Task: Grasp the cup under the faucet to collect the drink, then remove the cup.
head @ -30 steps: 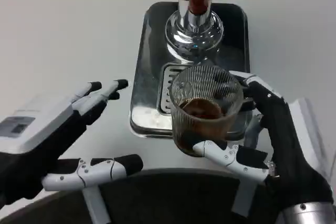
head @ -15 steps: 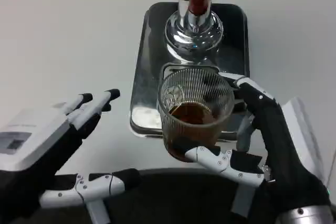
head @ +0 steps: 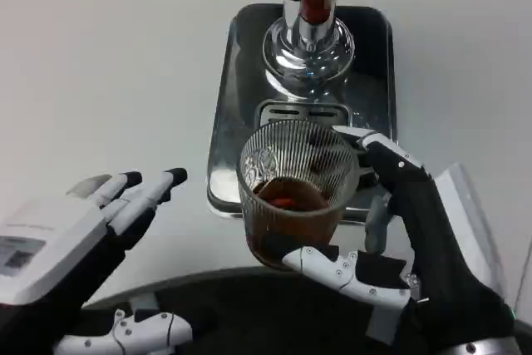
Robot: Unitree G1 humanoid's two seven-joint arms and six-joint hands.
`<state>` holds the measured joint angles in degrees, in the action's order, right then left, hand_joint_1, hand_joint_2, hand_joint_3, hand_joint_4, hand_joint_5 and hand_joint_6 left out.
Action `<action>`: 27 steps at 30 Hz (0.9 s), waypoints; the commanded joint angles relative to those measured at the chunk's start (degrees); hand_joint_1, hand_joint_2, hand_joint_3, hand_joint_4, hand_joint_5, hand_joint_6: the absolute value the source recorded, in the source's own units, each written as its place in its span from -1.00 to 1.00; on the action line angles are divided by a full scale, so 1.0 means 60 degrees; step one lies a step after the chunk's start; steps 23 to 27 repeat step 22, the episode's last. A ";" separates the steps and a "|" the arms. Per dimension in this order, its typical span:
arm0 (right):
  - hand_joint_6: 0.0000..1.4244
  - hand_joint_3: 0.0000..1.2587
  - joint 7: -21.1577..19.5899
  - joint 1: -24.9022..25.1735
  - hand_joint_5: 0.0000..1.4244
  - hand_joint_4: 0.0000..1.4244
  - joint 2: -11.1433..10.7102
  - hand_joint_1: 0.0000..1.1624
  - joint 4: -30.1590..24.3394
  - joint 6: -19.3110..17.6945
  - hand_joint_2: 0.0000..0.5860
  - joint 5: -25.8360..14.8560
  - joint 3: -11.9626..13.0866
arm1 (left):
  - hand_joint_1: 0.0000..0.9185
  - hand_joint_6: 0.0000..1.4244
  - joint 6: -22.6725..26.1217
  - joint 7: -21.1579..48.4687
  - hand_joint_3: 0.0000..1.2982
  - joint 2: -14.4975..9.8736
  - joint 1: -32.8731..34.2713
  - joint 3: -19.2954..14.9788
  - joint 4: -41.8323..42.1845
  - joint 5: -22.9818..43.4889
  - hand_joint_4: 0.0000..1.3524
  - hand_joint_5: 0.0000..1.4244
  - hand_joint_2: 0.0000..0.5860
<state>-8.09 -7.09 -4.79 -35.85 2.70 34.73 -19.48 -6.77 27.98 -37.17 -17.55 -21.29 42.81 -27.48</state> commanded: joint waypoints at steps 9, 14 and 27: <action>0.71 0.11 0.0156 -0.0353 0.36 0.09 -0.0023 0.38 -0.0669 -0.0595 -0.15 0.0003 -0.0199 | -1.00 -1.00 -0.0077 -0.0009 -1.00 0.0117 -0.0175 -0.0139 0.0182 -0.0032 -1.00 -1.00 -0.63; 0.71 0.12 0.0200 -0.0353 0.36 0.10 -0.0034 0.38 -0.0725 -0.0614 -0.15 -0.0039 -0.0173 | -1.00 -1.00 -0.0035 0.0031 -1.00 0.0089 -0.0094 -0.0119 0.0171 -0.0007 -1.00 -1.00 -0.64; 0.71 0.13 0.0252 -0.0335 0.36 0.10 -0.0035 0.38 -0.0725 -0.0663 -0.15 -0.0073 -0.0112 | -1.00 -1.00 0.0049 0.0099 -1.00 0.0038 0.0024 -0.0075 0.0088 0.0032 -1.00 -1.00 -0.64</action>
